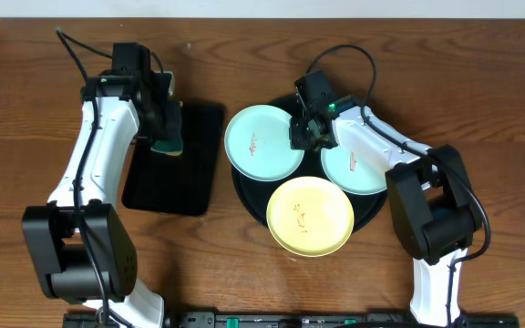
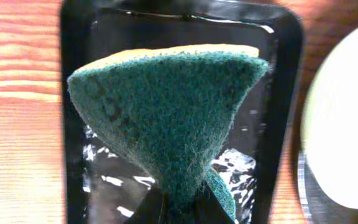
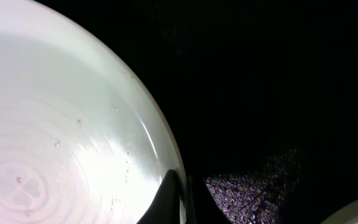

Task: Clean dirty plates on tray and stack at the side
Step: 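Grasp the green sponge with the left gripper and lift it, then scrub the held mint plate with the sponge in the left gripper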

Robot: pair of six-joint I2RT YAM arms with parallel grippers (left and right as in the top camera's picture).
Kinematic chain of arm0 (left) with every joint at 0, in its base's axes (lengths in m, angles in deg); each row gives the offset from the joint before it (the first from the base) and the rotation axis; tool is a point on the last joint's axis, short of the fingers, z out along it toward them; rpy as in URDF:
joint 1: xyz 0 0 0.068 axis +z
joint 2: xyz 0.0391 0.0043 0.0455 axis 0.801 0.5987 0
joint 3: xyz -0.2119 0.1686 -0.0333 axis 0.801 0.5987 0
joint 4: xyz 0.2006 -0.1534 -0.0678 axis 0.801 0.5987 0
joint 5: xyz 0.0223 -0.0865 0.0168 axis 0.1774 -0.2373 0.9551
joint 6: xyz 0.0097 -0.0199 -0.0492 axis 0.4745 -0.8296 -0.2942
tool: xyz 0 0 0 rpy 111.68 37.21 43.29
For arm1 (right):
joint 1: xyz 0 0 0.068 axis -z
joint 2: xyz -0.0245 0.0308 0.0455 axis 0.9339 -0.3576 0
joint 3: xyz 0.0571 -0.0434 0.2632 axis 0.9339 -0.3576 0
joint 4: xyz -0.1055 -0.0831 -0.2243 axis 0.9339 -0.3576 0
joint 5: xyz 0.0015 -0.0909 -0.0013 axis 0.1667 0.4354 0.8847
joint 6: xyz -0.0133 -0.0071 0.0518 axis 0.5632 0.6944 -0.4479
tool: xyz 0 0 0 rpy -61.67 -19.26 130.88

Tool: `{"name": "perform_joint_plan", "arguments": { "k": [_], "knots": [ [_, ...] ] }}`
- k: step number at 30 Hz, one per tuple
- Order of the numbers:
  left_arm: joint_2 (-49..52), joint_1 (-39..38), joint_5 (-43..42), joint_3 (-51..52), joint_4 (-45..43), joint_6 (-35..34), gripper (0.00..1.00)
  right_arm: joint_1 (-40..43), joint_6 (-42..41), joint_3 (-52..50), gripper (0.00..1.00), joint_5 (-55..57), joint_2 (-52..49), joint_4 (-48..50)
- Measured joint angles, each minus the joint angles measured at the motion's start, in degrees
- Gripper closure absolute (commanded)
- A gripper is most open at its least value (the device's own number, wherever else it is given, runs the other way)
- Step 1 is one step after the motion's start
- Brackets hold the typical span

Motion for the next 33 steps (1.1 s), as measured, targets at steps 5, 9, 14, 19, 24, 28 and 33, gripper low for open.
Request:
{"name": "perform_joint_plan", "arguments": {
  "k": [5, 9, 14, 19, 24, 28, 33],
  "knots": [
    [0.0, -3.13, -2.6, 0.0, -0.52, -4.11, 0.92, 0.0, -0.42, 0.0, 0.99, 0.0, 0.0, -0.04],
    [0.0, -7.58, -4.39, 0.0, -1.14, -6.29, 0.93, 0.0, -0.61, 0.0, 0.99, 0.0, 0.0, -0.09],
    [0.0, -12.39, -4.94, 0.02, -2.91, -8.15, 0.93, 0.0, -0.74, 0.0, 0.99, 0.02, 0.0, -0.2],
    [0.13, -15.39, -5.6, 1.36, -5.68, -10.62, 0.93, 0.0, -1.49, 0.0, 0.99, 0.04, 0.02, -0.42],
    [2.82, -17.7, -5.18, 1.68, -8.66, -11.76, 0.93, 0.0, -1.9, 0.0, 0.99, 0.04, 0.07, -0.5],
    [6.16, -19.82, -3.06, 1.68, -9.29, -12.39, 0.93, 0.0, -1.95, 0.0, 0.99, 0.04, 0.09, -0.66],
    [10.14, -21.51, -1.77, 1.7, -9.55, -12.46, 0.93, 0.0, -1.95, 0.0, 0.99, 0.02, 0.2, -0.81]
  ]
}}
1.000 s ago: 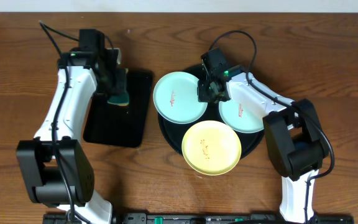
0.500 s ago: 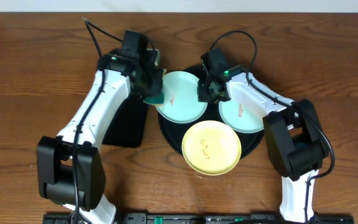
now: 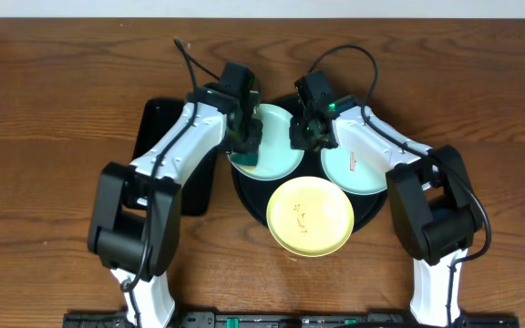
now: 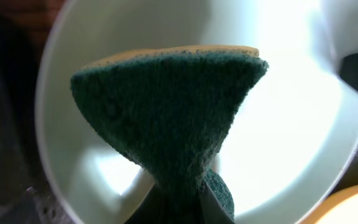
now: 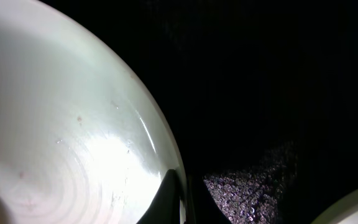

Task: Clean dirty plates on tray and stack at the side
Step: 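Scrub the held mint plate with the sponge in the left gripper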

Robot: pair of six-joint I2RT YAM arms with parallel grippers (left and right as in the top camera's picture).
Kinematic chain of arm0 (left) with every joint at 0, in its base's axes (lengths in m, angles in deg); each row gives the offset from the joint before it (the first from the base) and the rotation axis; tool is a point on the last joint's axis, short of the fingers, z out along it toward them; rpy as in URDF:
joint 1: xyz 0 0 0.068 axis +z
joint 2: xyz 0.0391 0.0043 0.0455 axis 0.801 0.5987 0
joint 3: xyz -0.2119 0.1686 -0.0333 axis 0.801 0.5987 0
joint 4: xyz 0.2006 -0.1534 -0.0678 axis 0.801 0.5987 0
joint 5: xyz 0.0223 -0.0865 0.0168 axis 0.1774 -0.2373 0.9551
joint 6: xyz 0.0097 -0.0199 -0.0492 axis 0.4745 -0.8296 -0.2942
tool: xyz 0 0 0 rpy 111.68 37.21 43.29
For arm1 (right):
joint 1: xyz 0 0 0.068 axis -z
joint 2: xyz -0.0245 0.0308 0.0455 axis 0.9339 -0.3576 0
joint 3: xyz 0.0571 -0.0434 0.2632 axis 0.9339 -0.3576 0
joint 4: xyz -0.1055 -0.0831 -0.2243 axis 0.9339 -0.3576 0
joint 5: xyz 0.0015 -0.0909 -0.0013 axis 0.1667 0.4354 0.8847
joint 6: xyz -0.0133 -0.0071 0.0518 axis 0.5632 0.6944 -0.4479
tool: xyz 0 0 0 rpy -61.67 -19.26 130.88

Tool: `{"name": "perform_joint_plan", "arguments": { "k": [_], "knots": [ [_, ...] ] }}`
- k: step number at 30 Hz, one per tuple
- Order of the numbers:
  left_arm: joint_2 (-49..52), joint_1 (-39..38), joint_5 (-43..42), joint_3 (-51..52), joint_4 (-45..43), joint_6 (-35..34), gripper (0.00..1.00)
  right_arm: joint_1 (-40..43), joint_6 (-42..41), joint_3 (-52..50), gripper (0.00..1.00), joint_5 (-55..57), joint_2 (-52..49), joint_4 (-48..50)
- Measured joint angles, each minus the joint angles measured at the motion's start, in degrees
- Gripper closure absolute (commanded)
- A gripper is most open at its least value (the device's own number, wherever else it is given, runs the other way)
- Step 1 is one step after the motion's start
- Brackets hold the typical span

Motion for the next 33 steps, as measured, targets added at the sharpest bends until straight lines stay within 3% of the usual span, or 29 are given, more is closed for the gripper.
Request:
{"name": "perform_joint_plan", "arguments": {
  "k": [7, 12, 22, 27, 33],
  "knots": [
    [0.37, -0.2, -1.2, 0.04, -2.25, -0.11, 0.93, 0.0, -0.15, 0.0, 0.99, 0.02, 0.04, -0.22],
    [0.37, -0.24, -2.6, 0.13, -8.92, -0.13, 0.92, 0.0, -0.2, 0.0, 0.99, 0.02, 0.04, -0.24],
    [3.06, -0.5, 7.1, 0.13, -18.4, -0.13, 0.93, 0.0, -0.2, 0.0, 0.99, 0.02, 0.11, -0.33],
    [3.04, -0.83, 7.93, -0.04, -15.37, -0.13, 0.93, 0.0, -0.17, 0.0, 0.99, -0.22, 0.11, -0.31],
    [2.4, -0.44, 4.66, -1.18, -4.22, 0.2, 0.92, -0.04, 0.13, -0.07, 0.99, -1.81, 0.11, -0.9]
  ]
}}
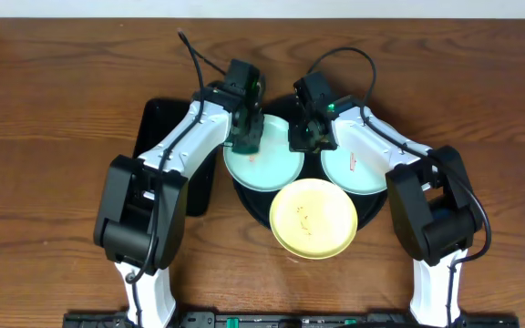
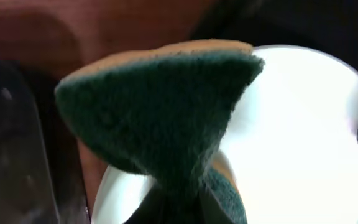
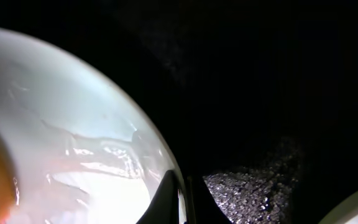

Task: Clean dirty plates on tray and stack at the side
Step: 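Scrub the held mint plate with the sponge in the left gripper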

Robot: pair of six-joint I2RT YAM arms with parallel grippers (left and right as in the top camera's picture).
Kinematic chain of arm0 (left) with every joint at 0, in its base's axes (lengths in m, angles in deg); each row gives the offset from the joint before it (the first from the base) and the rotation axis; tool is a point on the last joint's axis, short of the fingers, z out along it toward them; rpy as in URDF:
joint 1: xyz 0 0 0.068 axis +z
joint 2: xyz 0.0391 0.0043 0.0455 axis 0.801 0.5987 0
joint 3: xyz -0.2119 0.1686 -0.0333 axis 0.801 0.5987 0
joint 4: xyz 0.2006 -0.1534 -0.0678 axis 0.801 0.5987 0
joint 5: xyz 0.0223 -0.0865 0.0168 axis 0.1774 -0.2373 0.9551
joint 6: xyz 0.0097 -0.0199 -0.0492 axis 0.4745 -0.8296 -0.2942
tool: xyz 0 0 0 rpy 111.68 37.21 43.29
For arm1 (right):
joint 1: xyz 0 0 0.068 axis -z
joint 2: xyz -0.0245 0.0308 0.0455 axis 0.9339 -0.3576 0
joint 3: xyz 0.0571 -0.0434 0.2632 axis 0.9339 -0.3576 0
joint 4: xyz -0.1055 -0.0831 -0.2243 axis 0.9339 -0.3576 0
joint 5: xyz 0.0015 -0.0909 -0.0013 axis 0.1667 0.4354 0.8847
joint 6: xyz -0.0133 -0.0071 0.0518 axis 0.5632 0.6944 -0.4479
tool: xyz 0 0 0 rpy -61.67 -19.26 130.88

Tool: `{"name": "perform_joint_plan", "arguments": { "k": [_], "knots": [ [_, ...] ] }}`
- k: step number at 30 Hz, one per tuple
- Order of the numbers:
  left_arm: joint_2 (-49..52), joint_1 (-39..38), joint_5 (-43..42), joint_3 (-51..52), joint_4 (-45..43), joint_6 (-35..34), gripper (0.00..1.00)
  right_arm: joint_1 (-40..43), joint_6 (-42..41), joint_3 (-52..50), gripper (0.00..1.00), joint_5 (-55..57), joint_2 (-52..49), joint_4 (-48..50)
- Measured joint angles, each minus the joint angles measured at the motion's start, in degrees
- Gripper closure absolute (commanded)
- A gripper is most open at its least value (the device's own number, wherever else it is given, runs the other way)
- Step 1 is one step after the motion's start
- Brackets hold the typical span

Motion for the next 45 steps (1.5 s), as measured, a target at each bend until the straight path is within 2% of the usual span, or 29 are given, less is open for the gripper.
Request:
{"name": "perform_joint_plan", "arguments": {
  "k": [12, 18, 23, 28, 34, 36, 39, 45],
  "knots": [
    [-0.02, 1.14, -9.94, 0.09, -1.03, 2.27, 0.93, 0.02, 0.35, -0.07, 0.99, -0.31, 0.0, -0.5],
    [0.07, 0.15, -6.01, 0.17, 0.22, -2.45, 0.93, 0.02, 0.33, -0.13, 0.99, -0.33, 0.0, -0.55],
    [0.07, -1.14, -3.89, -0.24, 6.62, -4.61, 0.93, 0.02, 0.35, -0.13, 0.99, -0.79, 0.0, -0.28],
    [0.07, -1.55, -8.07, -0.26, 10.01, -1.11, 0.93, 0.02, 0.35, -0.17, 0.99, -0.76, 0.0, -0.31],
    [0.13, -1.75, -11.06, -0.04, 6.47, 1.33, 0.93, 0.02, 0.0, -0.28, 0.99, -0.35, 0.0, -0.59],
    [0.22, -1.92, -11.28, 0.09, 2.82, 1.53, 0.93, 0.02, -0.15, -0.28, 0.99, -0.33, 0.0, -0.61],
    [0.35, -2.34, -8.28, 0.09, -0.7, 1.31, 0.93, 0.02, -0.33, -0.28, 0.99, -0.31, 0.0, -0.61],
    [0.37, -2.95, 5.9, 0.09, -3.78, -1.29, 0.93, 0.02, -0.63, -0.28, 0.99, -0.2, 0.04, -0.48]
  ]
}}
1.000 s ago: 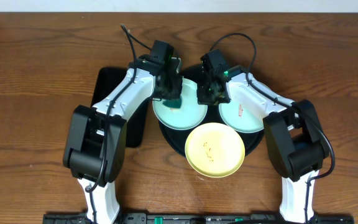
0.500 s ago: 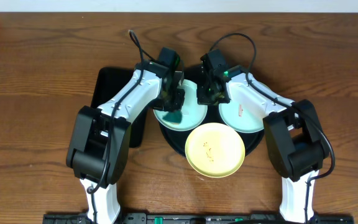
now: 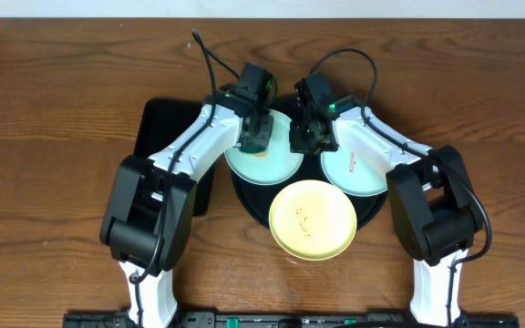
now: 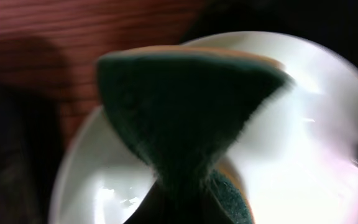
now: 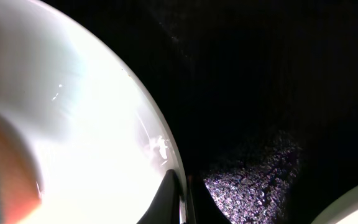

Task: Clean dirty plates on tray and stack at the side
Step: 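Scrub the held mint plate with the sponge in the left gripper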

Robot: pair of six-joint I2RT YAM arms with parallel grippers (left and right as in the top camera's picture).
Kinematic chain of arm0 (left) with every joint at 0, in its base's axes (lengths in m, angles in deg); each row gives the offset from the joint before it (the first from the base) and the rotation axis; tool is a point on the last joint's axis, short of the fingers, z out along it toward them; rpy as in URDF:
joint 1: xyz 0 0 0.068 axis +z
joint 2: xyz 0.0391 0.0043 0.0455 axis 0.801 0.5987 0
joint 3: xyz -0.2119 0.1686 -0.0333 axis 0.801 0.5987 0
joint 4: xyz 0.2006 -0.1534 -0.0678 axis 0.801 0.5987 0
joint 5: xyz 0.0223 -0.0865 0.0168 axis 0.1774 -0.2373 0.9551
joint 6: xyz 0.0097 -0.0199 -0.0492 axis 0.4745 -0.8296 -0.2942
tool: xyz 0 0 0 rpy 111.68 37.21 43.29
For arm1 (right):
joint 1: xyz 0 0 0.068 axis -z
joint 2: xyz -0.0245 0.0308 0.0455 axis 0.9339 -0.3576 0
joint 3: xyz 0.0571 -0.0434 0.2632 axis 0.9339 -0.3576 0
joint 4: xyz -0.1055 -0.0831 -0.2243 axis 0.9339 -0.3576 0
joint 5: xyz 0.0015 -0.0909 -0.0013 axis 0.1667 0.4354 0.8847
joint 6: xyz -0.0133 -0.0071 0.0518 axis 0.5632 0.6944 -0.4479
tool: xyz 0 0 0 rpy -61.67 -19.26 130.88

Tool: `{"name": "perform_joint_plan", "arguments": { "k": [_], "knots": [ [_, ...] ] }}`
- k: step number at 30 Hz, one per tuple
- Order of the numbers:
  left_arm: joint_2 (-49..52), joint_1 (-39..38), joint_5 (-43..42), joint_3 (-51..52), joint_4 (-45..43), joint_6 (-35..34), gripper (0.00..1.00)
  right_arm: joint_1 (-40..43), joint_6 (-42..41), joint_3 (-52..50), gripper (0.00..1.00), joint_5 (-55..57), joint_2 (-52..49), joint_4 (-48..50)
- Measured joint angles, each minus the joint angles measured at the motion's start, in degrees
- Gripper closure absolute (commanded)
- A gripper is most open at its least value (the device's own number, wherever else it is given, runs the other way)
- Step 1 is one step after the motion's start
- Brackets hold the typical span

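A round black tray [image 3: 244,193] carries three plates. My left gripper [image 3: 258,137] is shut on a green scouring sponge [image 4: 185,118] pressed onto the left mint plate [image 3: 276,169], whose wet surface [image 4: 303,155] shines white. My right gripper [image 3: 301,137] is shut on that plate's right rim [image 5: 178,168]. A second mint plate [image 3: 358,169] with a red smear lies at the tray's right. A yellow plate [image 3: 313,217] with a small stain lies at the front.
A black rectangular tray [image 3: 158,150] sits on the wooden table [image 3: 44,182] to the left of the round tray, partly under my left arm. Both arms' cables arch over the back of the table.
My left gripper has moved the sponge a little to the right, toward the plate's back middle. The right gripper still pinches the rim and has not moved.
At first my left gripper held the sponge over the black rectangular tray while my right pinched the left mint plate's rim. Then the sponge was on that plate's left part, then near its back edge, and now nearer its middle. The plate's red mark no longer shows.
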Motion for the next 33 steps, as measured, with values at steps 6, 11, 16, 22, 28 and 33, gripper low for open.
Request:
{"name": "perform_joint_plan", "arguments": {
  "k": [6, 11, 16, 22, 28, 33],
  "knots": [
    [-0.02, -1.27, 6.69, -0.09, 3.87, -0.81, 0.92, -0.02, -0.09, 0.0, 0.99, -0.42, 0.0, 0.94],
    [-0.04, -1.86, 4.48, -0.66, 8.98, 0.11, 0.92, -0.68, 0.02, 0.0, 0.99, -0.66, 0.0, 0.66],
    [-0.04, -1.9, -4.59, -0.79, 10.99, 4.09, 0.92, -0.74, 0.2, 0.0, 0.99, -0.68, 0.0, 0.57],
    [-0.02, -2.05, -13.51, -0.28, 8.5, 6.12, 0.92, -0.74, 0.13, -0.04, 0.99, -0.37, 0.0, 0.26],
    [0.17, -1.18, -13.99, 0.02, 0.81, 5.29, 0.93, -0.74, 0.09, -0.04, 0.99, -0.2, 0.0, 0.24],
    [0.17, 0.48, -4.61, 0.02, -1.53, 1.9, 0.93, -0.74, 0.09, -0.04, 0.99, -0.13, 0.0, 0.26]
  ]
}}
